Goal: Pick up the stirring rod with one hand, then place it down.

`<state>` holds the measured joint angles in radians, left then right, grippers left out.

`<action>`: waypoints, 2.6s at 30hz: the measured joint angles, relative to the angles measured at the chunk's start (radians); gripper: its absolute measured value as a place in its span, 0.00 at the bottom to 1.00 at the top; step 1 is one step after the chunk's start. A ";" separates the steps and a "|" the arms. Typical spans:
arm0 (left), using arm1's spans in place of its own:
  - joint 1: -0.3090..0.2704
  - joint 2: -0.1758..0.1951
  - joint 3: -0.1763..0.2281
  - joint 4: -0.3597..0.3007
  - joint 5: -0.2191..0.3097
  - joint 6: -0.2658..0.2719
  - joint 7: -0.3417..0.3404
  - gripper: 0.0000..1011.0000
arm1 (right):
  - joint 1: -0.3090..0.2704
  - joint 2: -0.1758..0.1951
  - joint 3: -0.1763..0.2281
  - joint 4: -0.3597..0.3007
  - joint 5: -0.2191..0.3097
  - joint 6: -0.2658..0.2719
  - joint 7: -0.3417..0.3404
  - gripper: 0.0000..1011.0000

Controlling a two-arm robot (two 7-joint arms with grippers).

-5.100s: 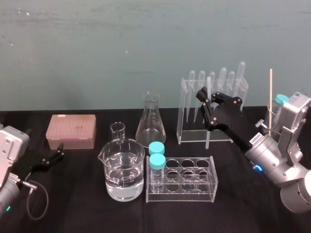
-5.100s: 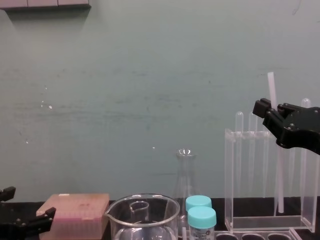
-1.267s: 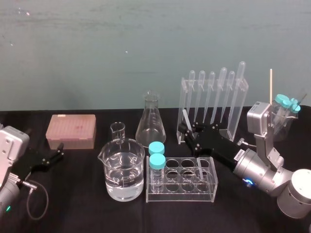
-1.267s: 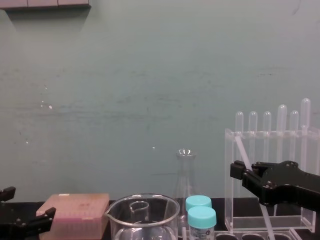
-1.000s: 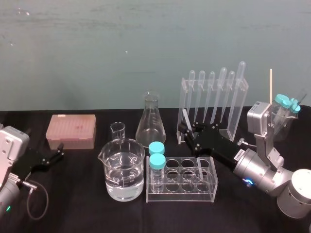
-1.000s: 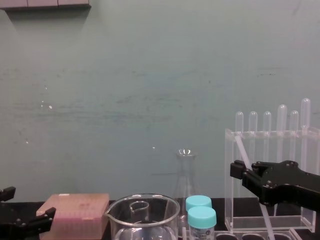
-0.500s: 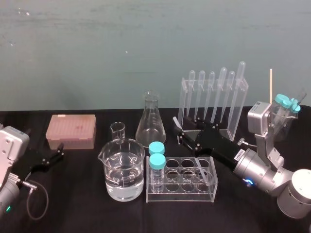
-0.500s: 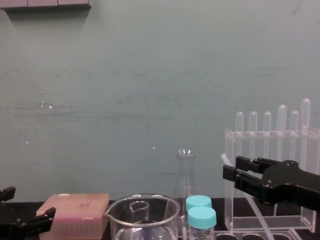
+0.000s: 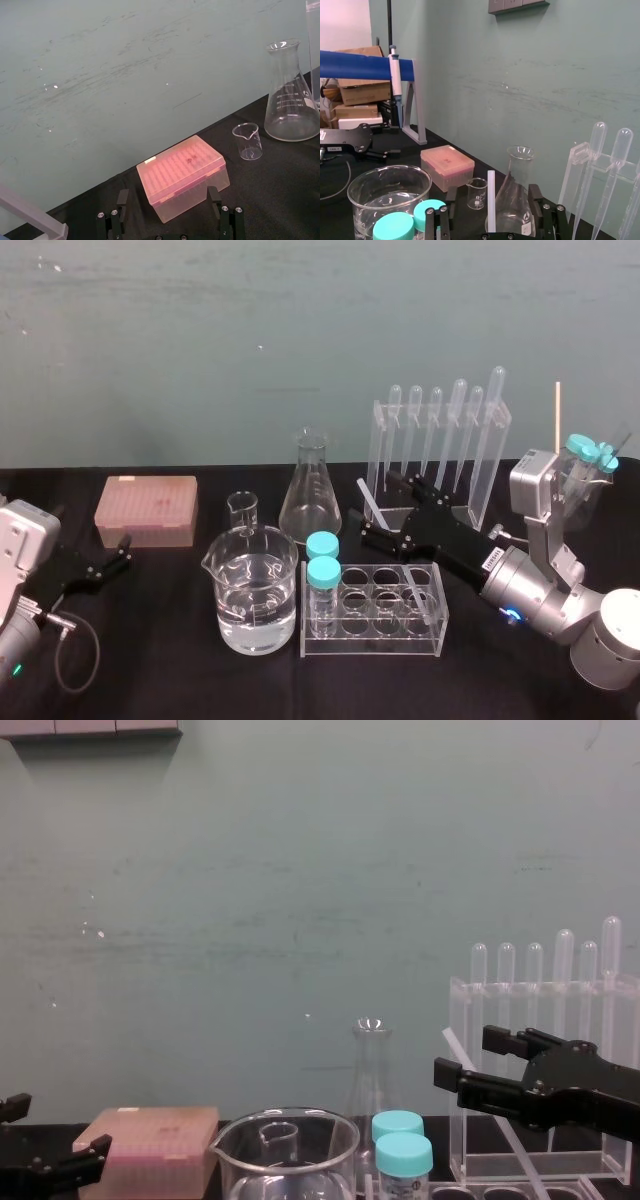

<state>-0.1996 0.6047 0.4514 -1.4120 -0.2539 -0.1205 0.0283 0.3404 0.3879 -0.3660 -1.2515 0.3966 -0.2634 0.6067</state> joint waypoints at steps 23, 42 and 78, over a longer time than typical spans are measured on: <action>0.000 0.000 0.000 0.000 0.000 0.000 0.000 0.99 | -0.032 -0.037 0.142 -0.072 -0.092 -0.113 -0.222 0.99; 0.000 0.000 0.000 0.000 0.000 0.000 0.000 0.99 | -0.138 -0.003 0.187 -0.108 -0.167 0.136 -0.287 0.99; 0.000 0.000 0.000 0.000 0.000 0.000 0.000 0.99 | -0.139 0.001 0.185 -0.110 -0.161 0.130 -0.285 0.99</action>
<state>-0.1995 0.6047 0.4514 -1.4120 -0.2539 -0.1205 0.0283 0.2010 0.3889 -0.1805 -1.3616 0.2358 -0.1331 0.3213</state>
